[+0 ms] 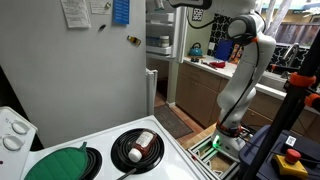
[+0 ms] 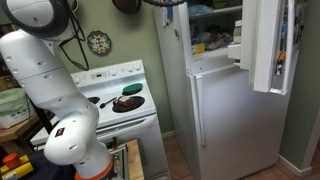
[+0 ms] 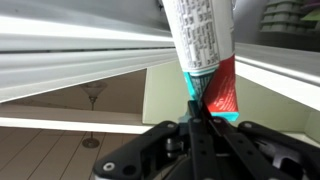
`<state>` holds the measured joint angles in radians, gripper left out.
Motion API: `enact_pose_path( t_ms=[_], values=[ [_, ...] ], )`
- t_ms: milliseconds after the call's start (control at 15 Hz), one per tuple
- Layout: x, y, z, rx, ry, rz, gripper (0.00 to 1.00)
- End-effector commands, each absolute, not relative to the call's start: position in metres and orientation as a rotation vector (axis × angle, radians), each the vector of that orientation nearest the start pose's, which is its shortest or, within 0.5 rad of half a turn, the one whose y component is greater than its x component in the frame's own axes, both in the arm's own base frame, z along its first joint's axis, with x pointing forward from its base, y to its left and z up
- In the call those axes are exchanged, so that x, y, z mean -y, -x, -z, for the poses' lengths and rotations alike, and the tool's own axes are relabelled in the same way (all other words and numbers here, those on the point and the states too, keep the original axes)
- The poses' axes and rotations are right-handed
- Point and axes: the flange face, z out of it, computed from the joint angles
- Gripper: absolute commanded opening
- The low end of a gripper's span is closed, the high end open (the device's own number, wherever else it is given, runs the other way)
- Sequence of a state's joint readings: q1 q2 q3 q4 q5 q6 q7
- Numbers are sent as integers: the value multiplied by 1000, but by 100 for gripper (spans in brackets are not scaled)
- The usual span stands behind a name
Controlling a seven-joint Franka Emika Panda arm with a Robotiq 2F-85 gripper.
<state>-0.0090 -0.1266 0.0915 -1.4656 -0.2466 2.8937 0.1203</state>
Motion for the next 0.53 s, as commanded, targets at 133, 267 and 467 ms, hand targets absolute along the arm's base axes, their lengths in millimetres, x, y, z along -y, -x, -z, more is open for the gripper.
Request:
enact_pose_path(
  t_ms=[133,267,467],
  values=[
    [-60,-505,-907,185,2225,2252,0],
    [-55,-510,-904,189,2208,2262,0],
    [-49,-519,-896,211,2208,2280,0]
  ],
)
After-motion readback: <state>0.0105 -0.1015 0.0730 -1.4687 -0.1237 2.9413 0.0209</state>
